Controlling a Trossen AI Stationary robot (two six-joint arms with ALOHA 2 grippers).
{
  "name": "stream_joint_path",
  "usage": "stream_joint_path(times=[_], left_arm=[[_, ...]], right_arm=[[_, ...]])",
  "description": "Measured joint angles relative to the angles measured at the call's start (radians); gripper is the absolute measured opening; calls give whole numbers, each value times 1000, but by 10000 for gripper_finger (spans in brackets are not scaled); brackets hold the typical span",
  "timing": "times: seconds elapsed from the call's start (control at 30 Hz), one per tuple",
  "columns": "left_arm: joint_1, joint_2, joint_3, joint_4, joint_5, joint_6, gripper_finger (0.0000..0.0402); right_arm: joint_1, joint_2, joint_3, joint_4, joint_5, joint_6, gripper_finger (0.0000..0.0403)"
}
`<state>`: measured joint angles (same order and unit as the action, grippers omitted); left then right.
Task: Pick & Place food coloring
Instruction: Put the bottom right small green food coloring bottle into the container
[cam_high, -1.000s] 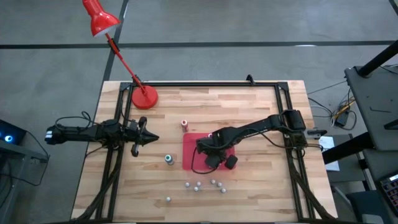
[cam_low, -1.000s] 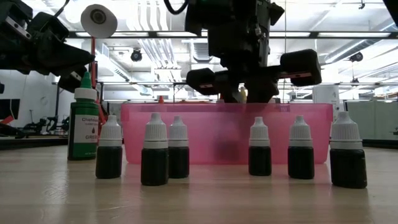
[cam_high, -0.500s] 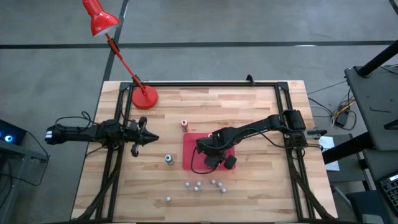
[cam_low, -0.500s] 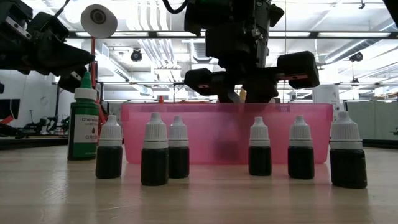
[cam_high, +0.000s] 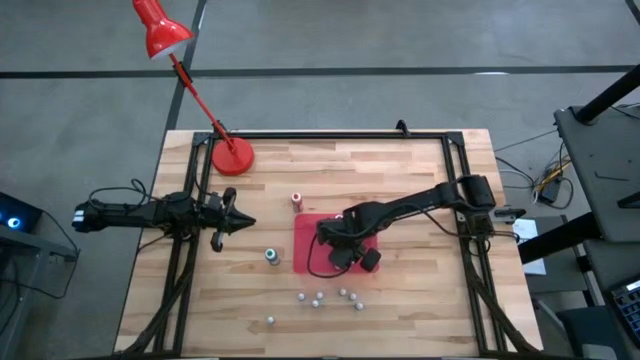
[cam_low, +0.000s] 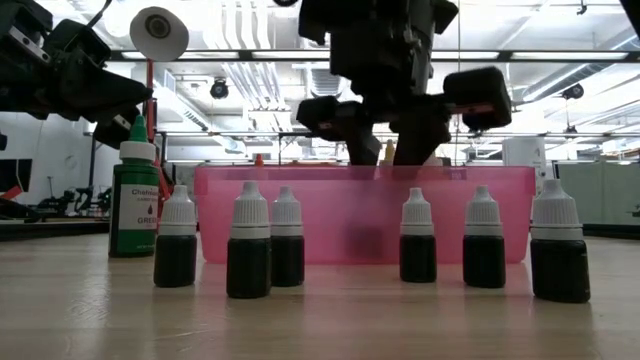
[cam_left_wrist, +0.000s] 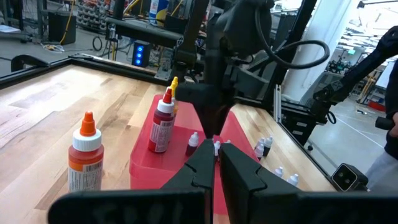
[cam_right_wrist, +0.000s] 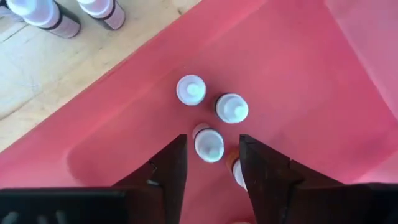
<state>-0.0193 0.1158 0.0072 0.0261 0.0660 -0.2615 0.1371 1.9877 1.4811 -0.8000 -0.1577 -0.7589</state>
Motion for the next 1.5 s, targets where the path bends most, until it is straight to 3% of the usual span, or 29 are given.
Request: stream_joint_path(times=[0.43, 1.1, 1.5], left_arm=[[0, 0, 0, 0, 0, 0, 0], [0, 0, 0, 1, 0, 0, 0], [0, 0, 0, 1, 0, 0, 0]], right_arm=[[48, -156, -2, -16, 2, 139, 153], [262, -201, -20, -28, 0, 854, 157], [345, -199, -49, 50, 28, 1073, 173]])
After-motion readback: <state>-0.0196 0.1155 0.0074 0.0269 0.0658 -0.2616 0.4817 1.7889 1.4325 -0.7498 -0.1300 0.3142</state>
